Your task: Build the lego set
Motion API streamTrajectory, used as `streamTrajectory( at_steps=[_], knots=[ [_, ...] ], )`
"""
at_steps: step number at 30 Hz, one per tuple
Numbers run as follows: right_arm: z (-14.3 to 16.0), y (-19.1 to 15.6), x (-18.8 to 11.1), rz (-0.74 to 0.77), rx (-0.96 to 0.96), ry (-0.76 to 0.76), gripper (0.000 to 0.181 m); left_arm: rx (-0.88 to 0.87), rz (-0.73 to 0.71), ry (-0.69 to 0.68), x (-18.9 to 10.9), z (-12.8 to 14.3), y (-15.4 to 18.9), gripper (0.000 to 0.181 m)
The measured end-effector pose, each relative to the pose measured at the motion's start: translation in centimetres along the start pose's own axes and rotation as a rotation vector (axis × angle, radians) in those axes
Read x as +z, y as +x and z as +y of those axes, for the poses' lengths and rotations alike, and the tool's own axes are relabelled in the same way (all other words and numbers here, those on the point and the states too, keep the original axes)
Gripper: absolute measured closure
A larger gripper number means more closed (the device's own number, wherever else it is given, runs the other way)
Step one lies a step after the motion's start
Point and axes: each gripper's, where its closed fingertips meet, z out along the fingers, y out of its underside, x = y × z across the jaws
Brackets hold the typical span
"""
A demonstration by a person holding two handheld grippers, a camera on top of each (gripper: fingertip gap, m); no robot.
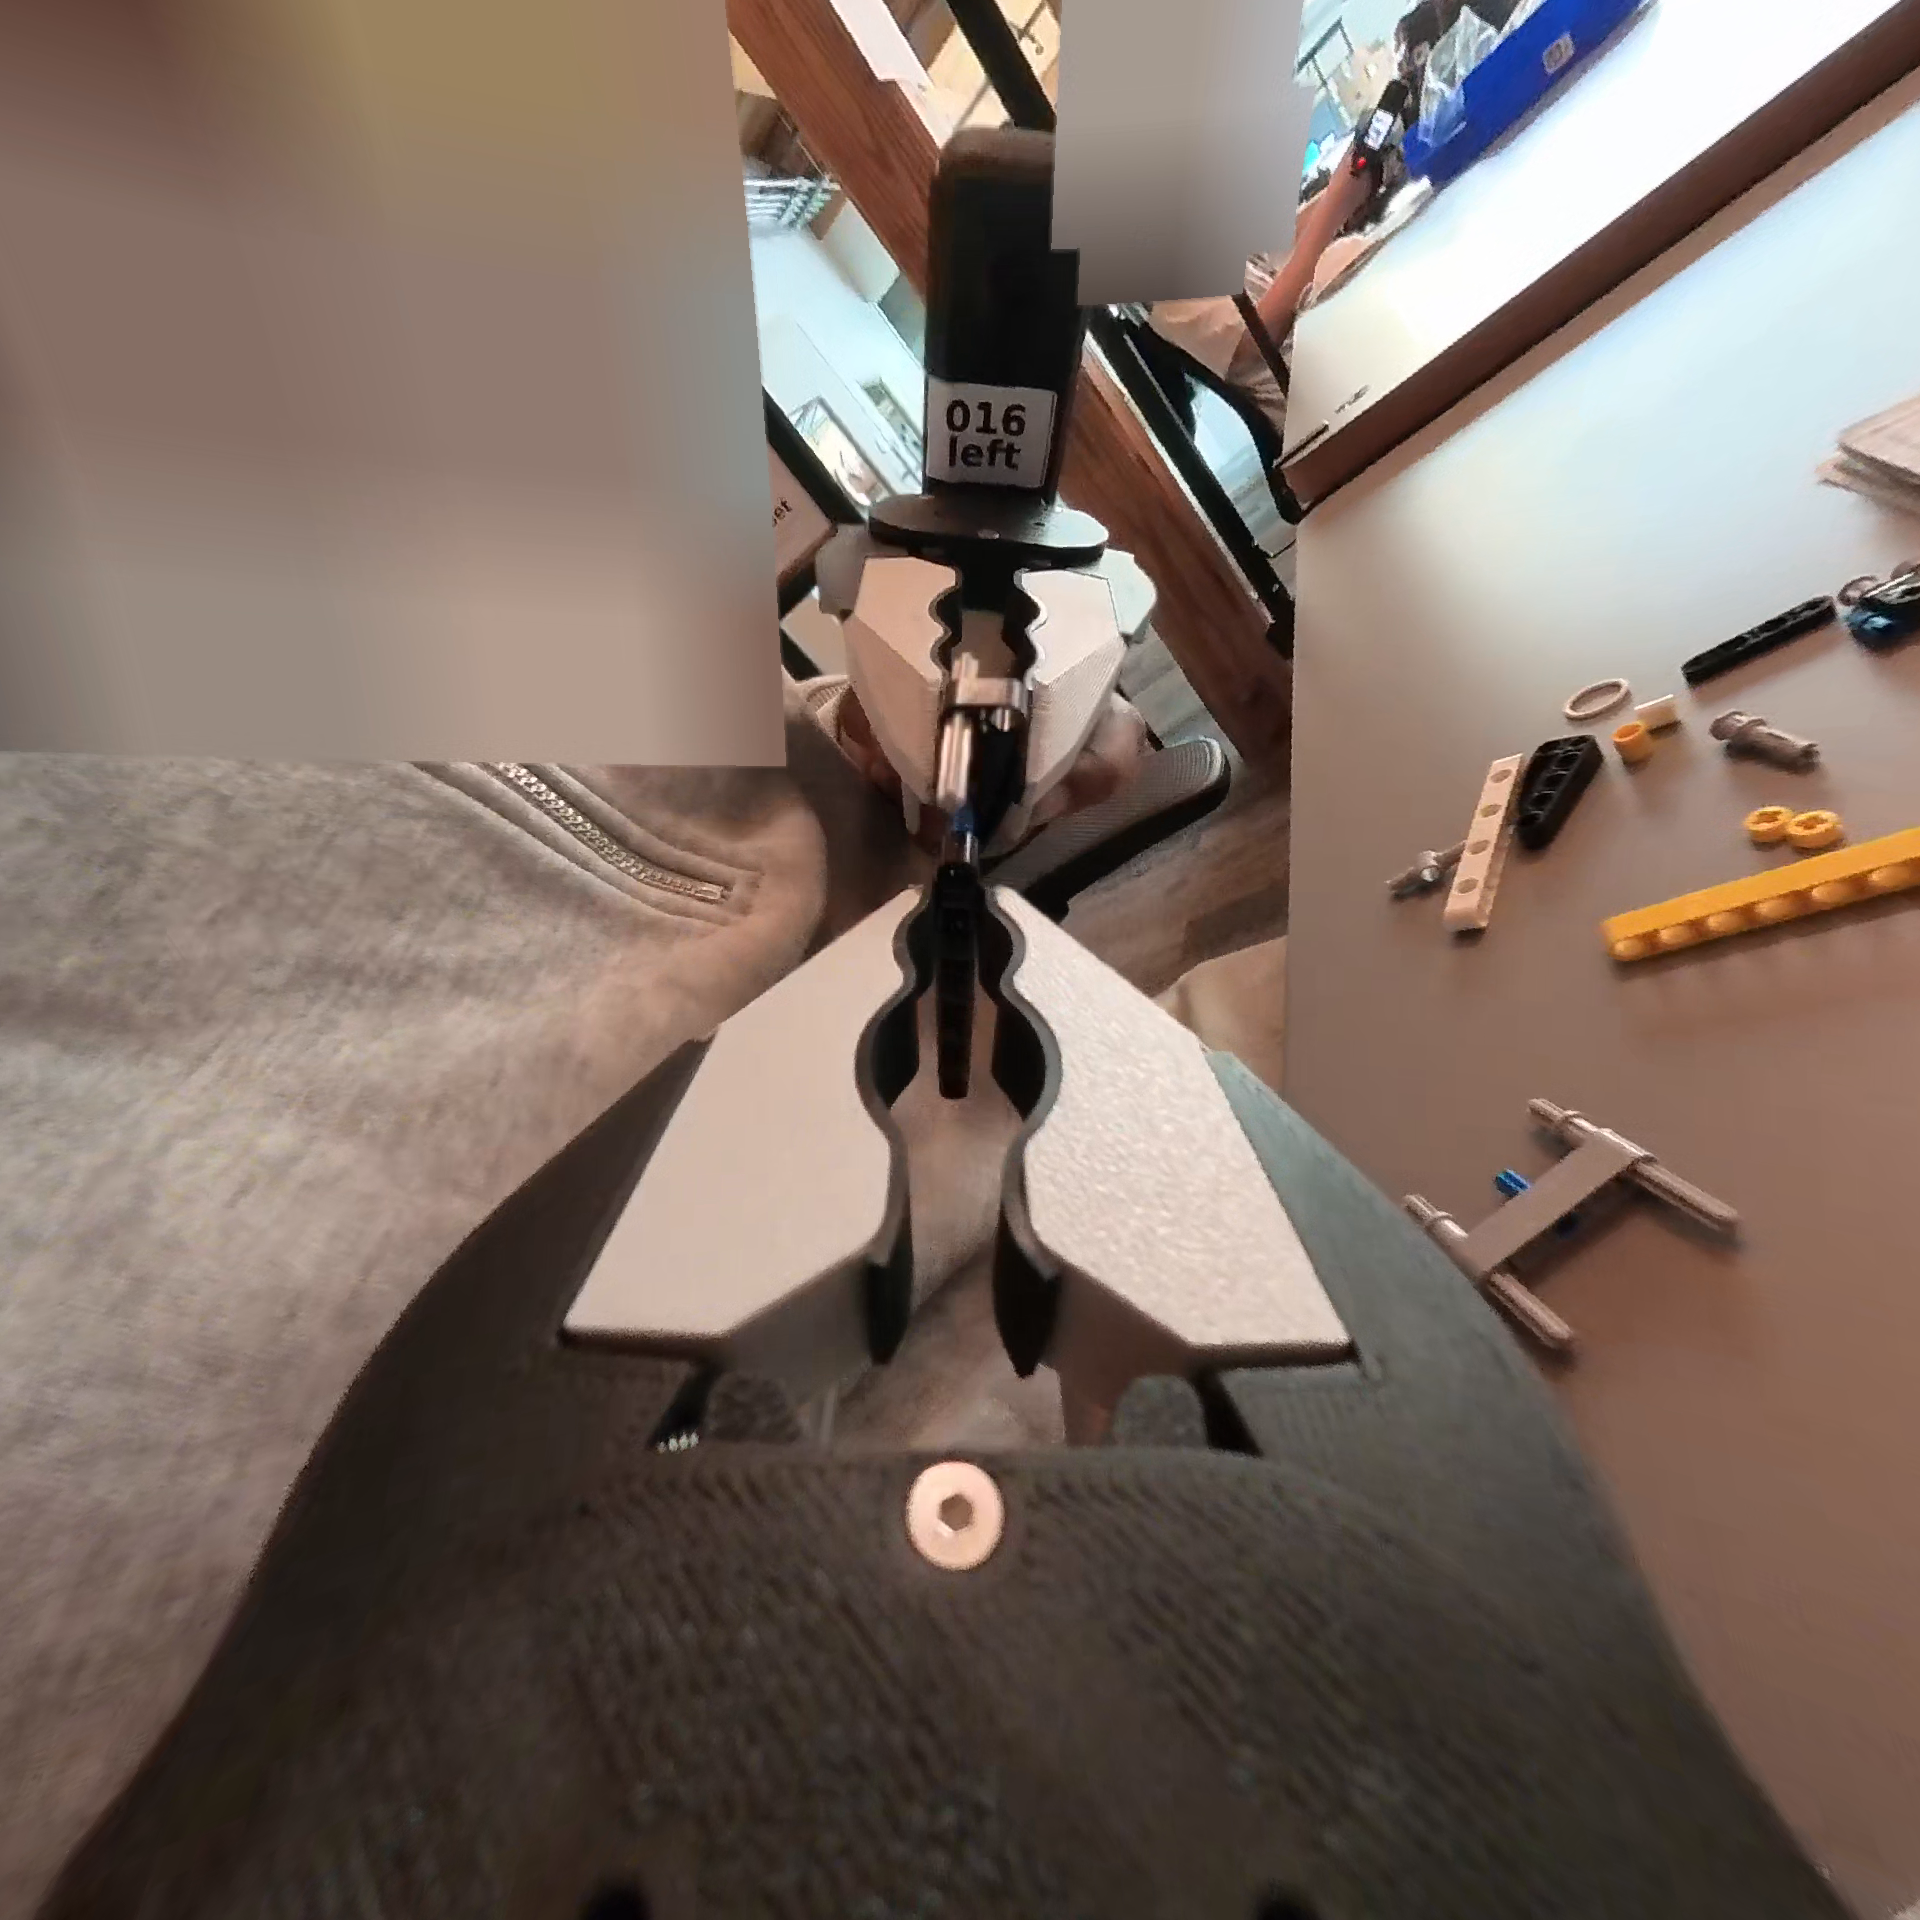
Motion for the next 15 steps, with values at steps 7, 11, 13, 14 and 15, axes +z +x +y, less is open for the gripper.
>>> streamTrajectory(
  at_steps=[7,11,13,14,15],
  knots=[
    [-0.35,0.07,-0.77,0.020,-0.016,0.025,0.175,0.015,-0.036,0.050,0.75,-0.55,-0.11,0.170],
    [-0.30,0.13,-0.92,0.023,-0.016,0.026,0.175,0.025,-0.058,0.049,0.88,-0.57,-0.14,0.170],
    [-0.23,0.24,-0.96,0.028,-0.016,0.024,0.176,0.027,-0.073,0.041,0.93,-0.50,-0.28,0.170],
    [-0.20,0.29,-0.99,0.032,-0.017,0.023,0.176,0.028,-0.079,0.038,0.96,-0.46,-0.33,0.170],
    [-0.15,0.33,-1.00,0.035,-0.018,0.019,0.176,0.022,-0.080,0.033,0.99,-0.39,-0.36,0.170]
  ],
)
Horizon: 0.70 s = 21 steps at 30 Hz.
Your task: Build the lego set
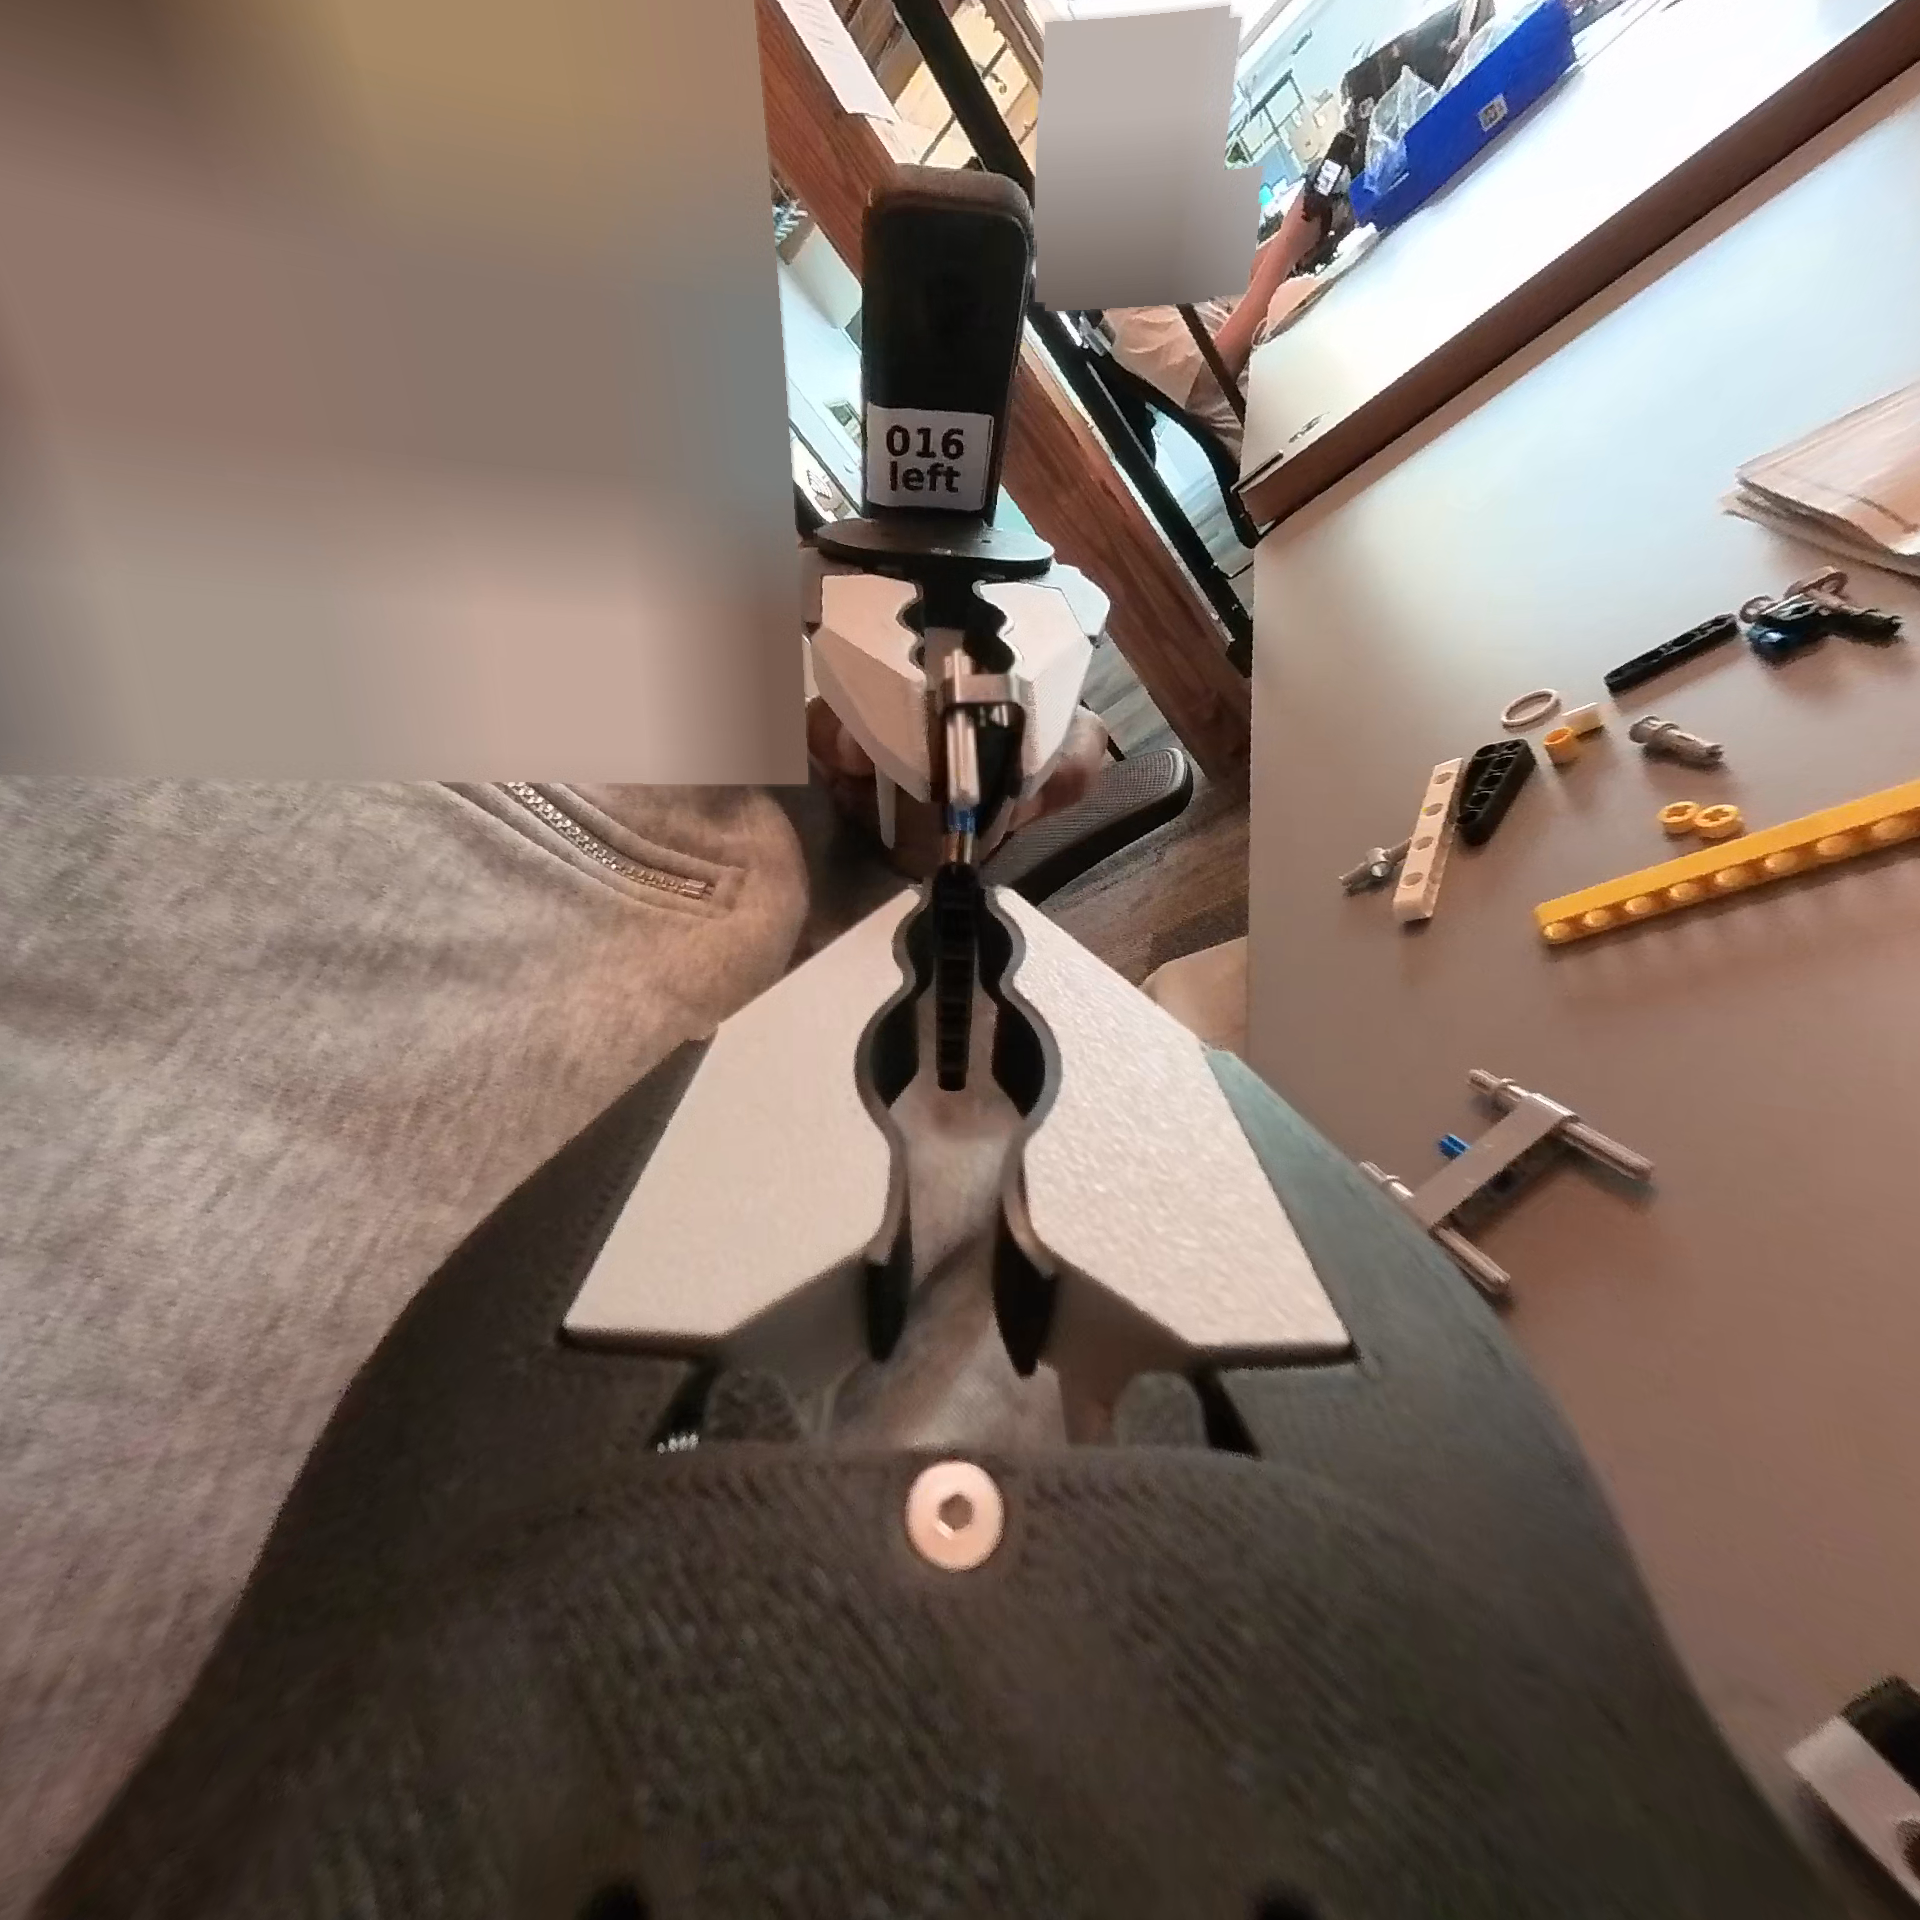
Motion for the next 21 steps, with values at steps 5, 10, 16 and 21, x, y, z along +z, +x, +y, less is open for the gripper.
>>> streamTrajectory(
  at_steps=[5,10,16,21],
  knots=[
    [0.5,0.1,0.1,0.006,0.009,-0.032,0.176,-0.073,0.027,-0.011,0.0,0.6,-0.3,0.170],
    [0.7,-0.1,0.1,-0.013,0.033,-0.051,0.177,-0.135,0.071,-0.005,0.1,0.9,-0.1,0.169],
    [0.8,-0.6,0.1,-0.096,0.109,-0.049,0.177,-0.201,0.149,-0.013,0.2,1.0,0.3,0.169],
    [1.5,-0.2,0.2,-0.051,0.089,-0.107,0.177,-0.174,0.120,-0.061,0.5,1.3,-0.1,0.169]
  ],
)
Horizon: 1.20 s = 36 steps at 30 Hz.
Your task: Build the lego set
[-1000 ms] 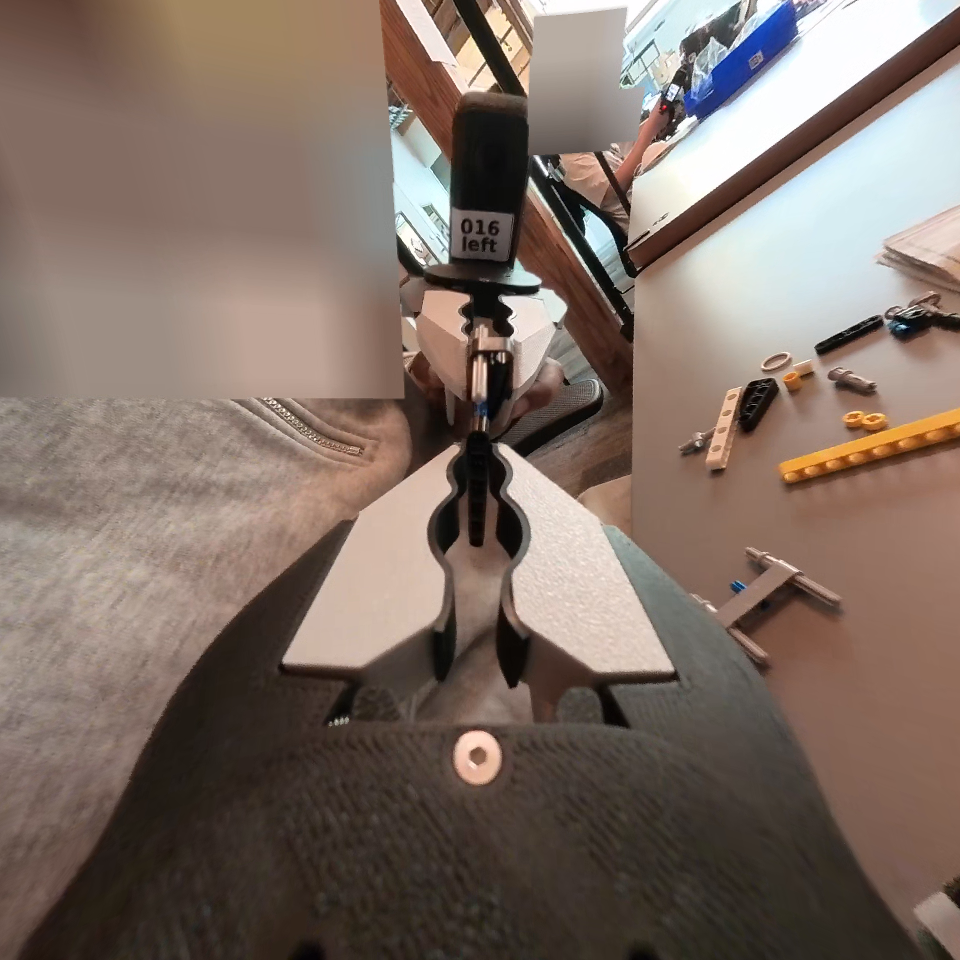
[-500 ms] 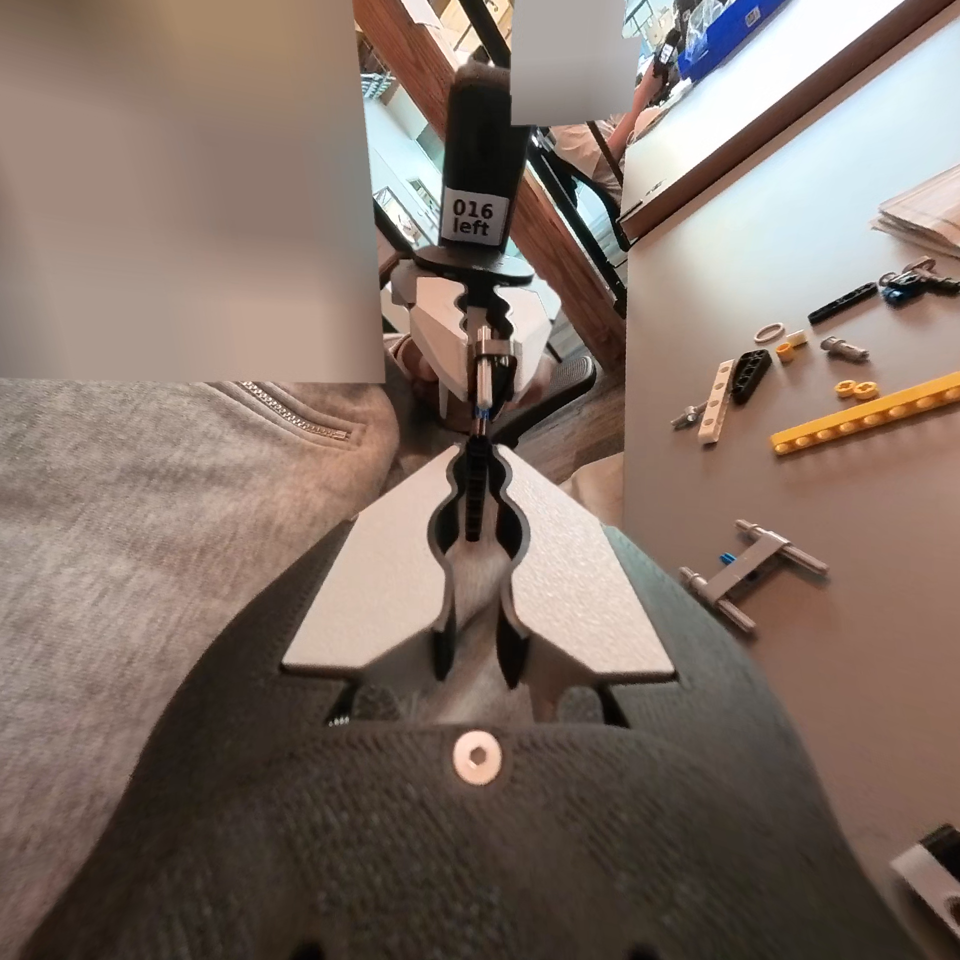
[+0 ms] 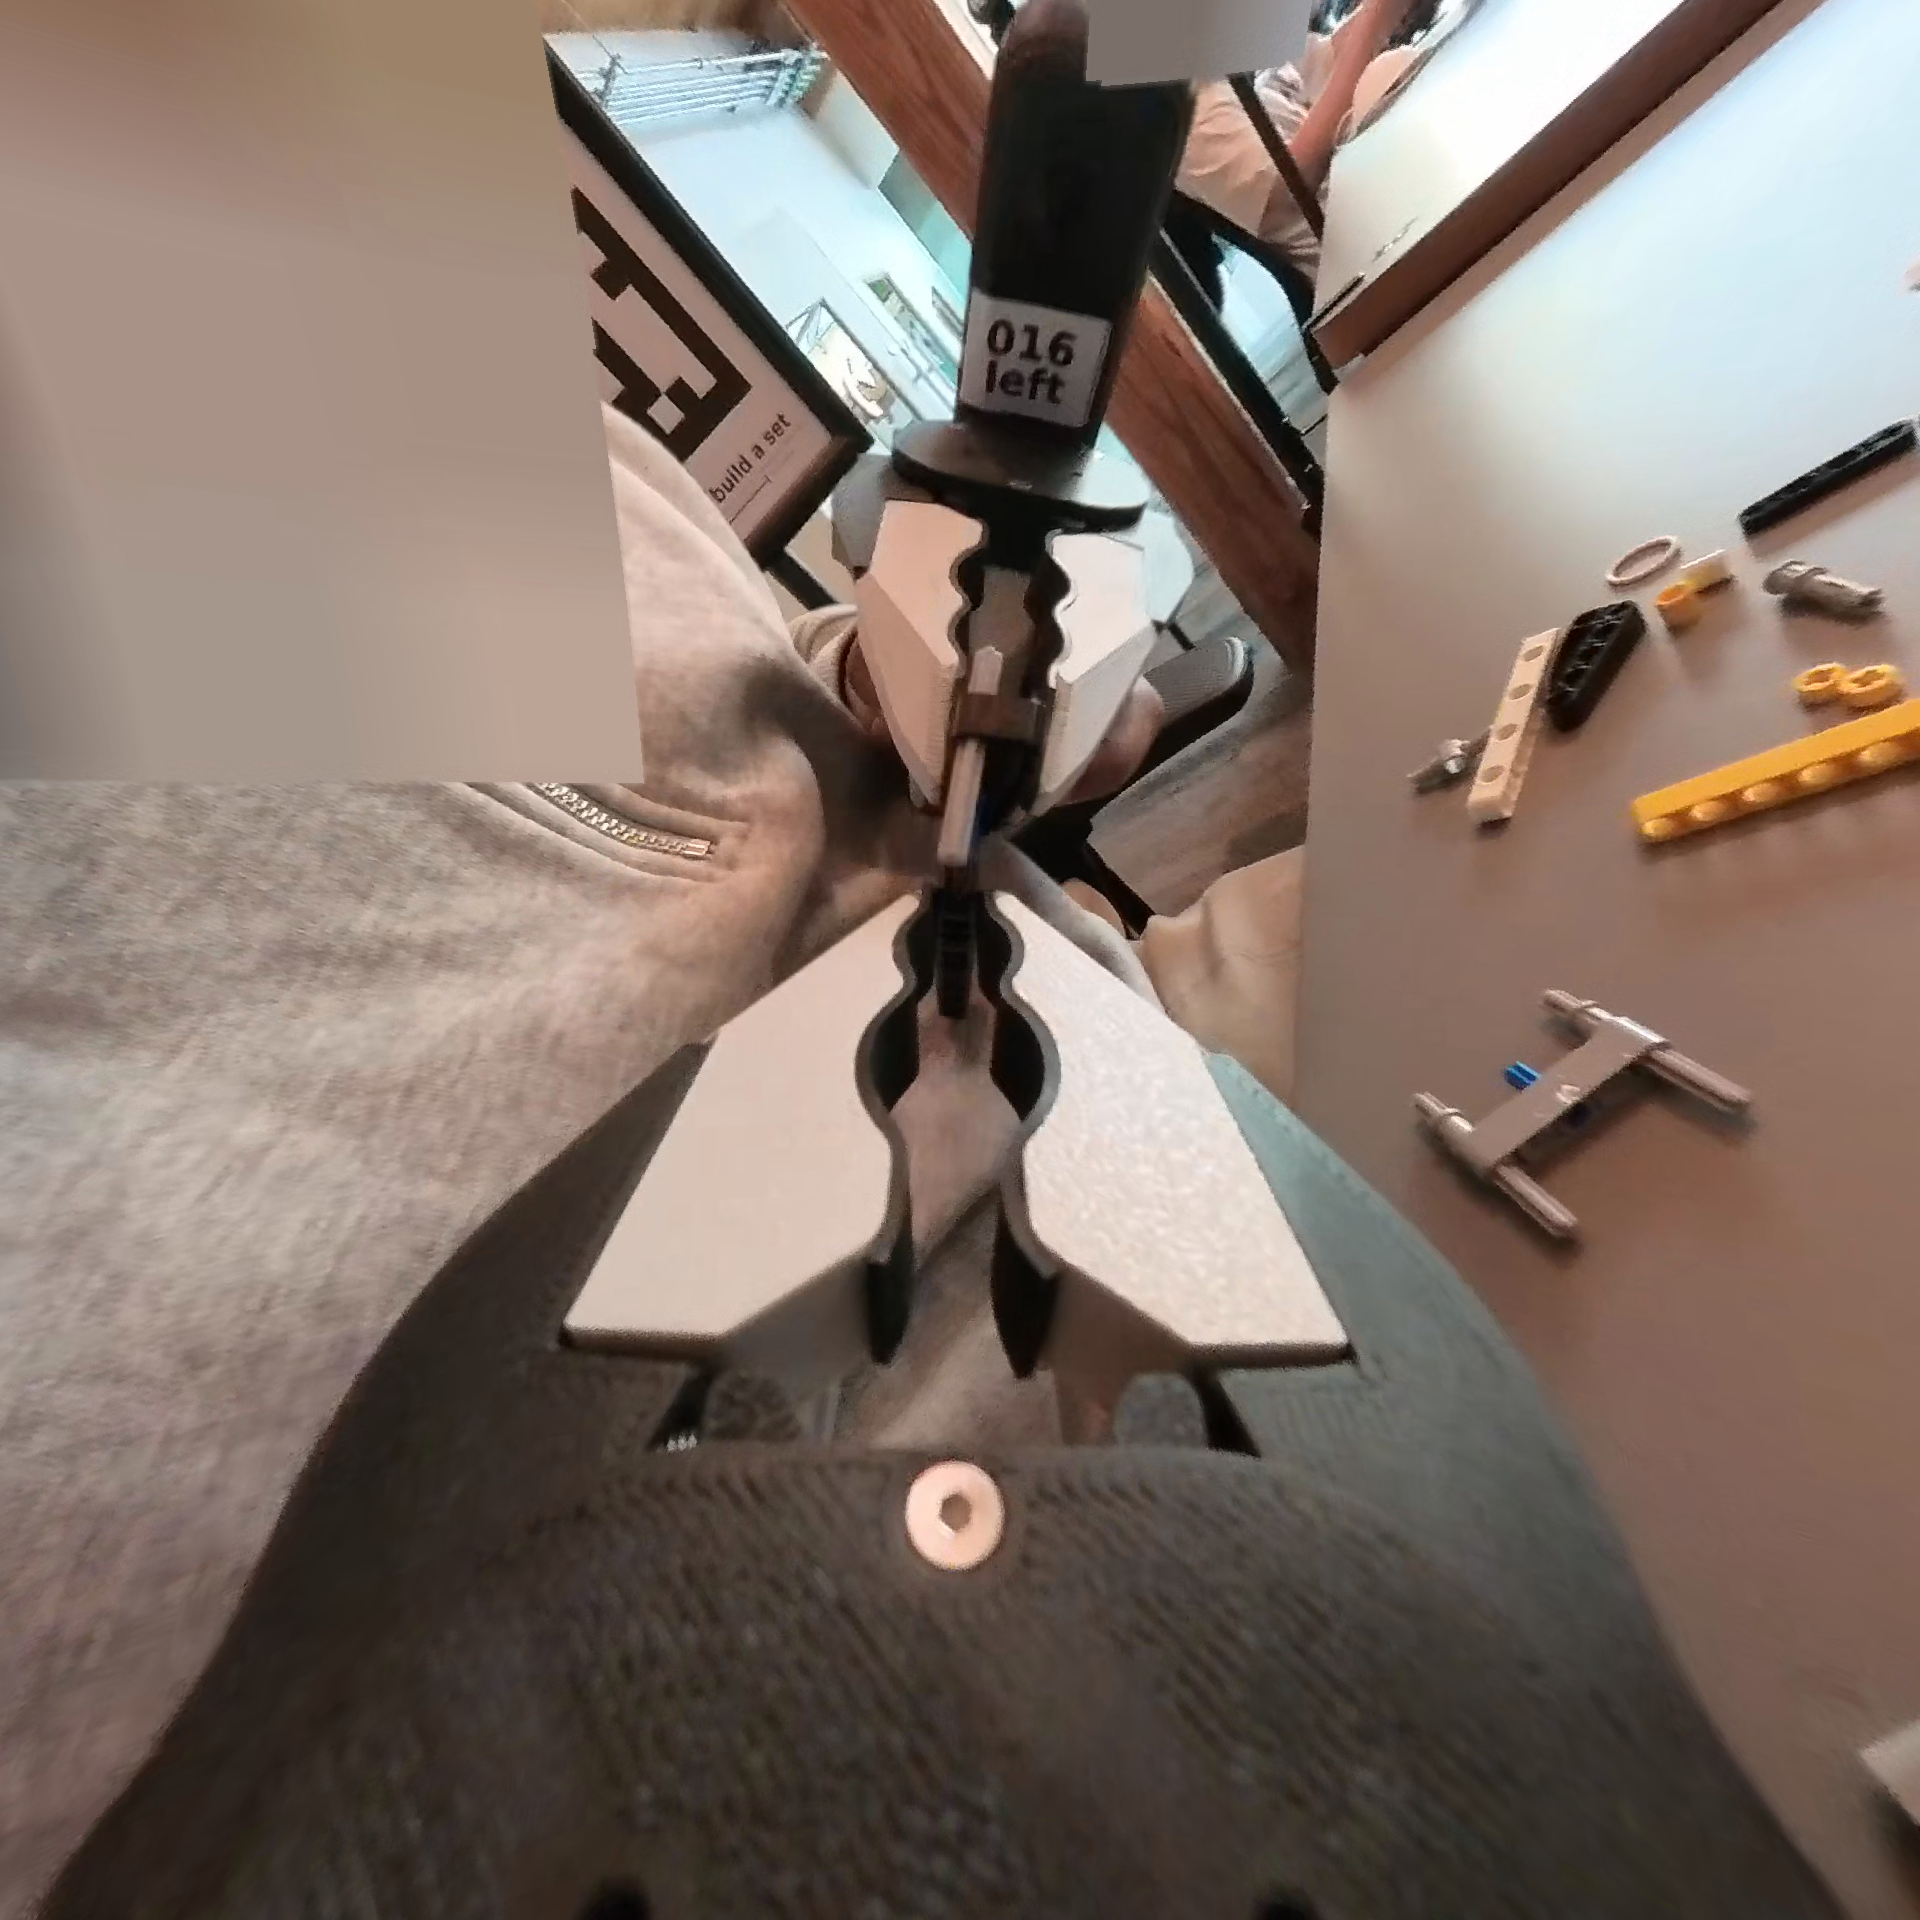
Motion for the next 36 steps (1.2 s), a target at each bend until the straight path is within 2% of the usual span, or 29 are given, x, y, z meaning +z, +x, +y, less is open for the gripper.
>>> streamTrajectory(
  at_steps=[2,5,10,23,27,31,36],
  knots=[
    [0.0,0.0,0.2,0.002,-0.005,-0.001,0.177,-0.015,0.011,-0.014,0.3,0.1,0.1,0.169],
    [0.9,0.3,1.3,0.029,-0.011,-0.046,0.176,0.063,-0.043,-0.079,1.2,1.0,-0.2,0.170],
    [0.3,0.6,1.1,0.059,-0.016,0.006,0.175,0.091,-0.067,-0.078,1.2,0.2,-0.4,0.170],
    [-0.5,2.1,0.2,0.100,0.076,0.103,0.175,-0.003,0.002,-0.010,1.5,-1.2,-1.8,0.171],
    [-0.9,2.7,-0.5,0.121,0.097,0.134,0.175,0.024,-0.002,-0.003,1.4,-1.7,-2.5,0.154],
    [-1.2,3.3,-1.2,0.147,0.106,0.155,0.175,0.179,-0.064,-0.024,0.7,-2.3,-3.0,0.128],
    [-1.2,4.5,-1.6,0.184,0.175,0.172,0.175,0.616,-0.320,-0.164,0.8,-1.4,-4.3,0.117]
  ],
)
